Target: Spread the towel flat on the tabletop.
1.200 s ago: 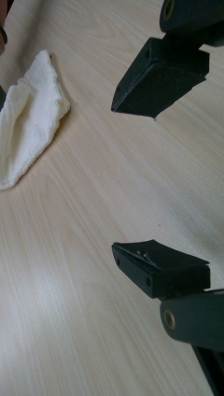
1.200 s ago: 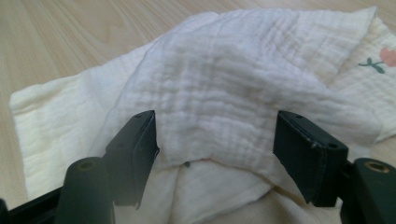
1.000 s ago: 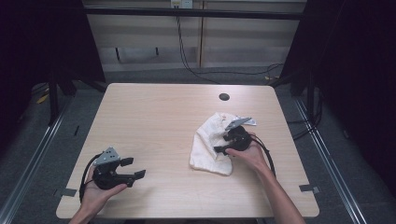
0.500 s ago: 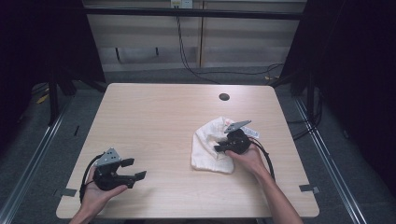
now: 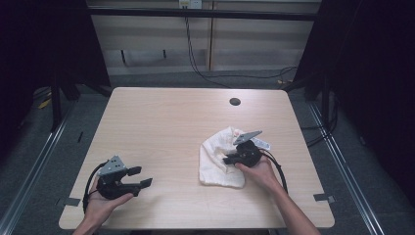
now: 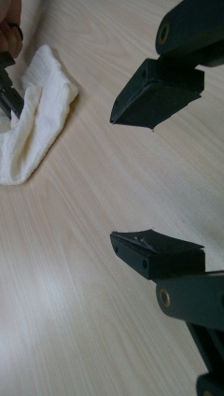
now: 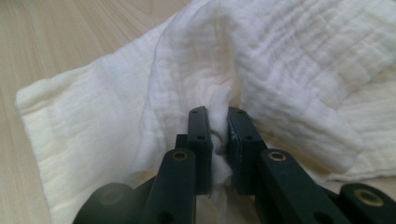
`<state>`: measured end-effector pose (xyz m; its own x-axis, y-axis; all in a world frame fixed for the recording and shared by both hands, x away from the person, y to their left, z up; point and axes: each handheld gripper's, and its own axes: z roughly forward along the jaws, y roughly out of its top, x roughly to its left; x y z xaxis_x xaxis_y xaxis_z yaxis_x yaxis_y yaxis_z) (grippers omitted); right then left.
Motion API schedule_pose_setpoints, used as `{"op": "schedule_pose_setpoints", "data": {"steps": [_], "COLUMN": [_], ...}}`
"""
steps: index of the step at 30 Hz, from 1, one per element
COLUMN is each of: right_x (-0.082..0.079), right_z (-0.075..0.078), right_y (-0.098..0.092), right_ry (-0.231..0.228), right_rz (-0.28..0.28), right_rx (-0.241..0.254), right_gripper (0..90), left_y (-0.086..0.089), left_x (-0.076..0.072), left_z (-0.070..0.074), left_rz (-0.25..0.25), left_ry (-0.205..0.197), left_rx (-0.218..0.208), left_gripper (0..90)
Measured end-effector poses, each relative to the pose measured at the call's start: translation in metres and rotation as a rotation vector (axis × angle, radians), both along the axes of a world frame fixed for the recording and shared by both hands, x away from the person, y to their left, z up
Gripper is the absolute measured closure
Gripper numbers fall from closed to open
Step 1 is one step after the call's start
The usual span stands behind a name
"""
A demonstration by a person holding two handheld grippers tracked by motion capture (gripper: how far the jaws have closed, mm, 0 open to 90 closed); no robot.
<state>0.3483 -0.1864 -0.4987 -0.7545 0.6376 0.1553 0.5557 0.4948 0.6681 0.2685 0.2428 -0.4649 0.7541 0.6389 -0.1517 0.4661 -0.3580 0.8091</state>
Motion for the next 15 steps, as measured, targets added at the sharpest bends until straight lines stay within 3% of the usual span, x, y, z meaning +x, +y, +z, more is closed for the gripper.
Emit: {"op": "schedule_pose_setpoints", "data": {"steps": [5, 10, 15], "right_x": [-0.011, -0.023, -0.031], "right_z": [0.001, 0.002, 0.001], "right_y": [0.004, 0.01, 0.014], "right_ry": [0.004, 0.006, 0.021], "right_rz": [0.016, 0.041, 0.049], "right_rx": [-0.009, -0.013, 0.016], "right_gripper": [81.0, 81.1, 81.1], "left_y": [-0.003, -0.004, -0.007], "left_x": [0.001, 0.0, 0.0], "left_z": [-0.001, -0.001, -0.002], "left_rz": [0.001, -0.017, -0.018], "left_ry": [0.01, 0.011, 0.014], "left_rx": [0.024, 0.011, 0.014], "left_gripper": [37.6, 35.1, 31.8]}}
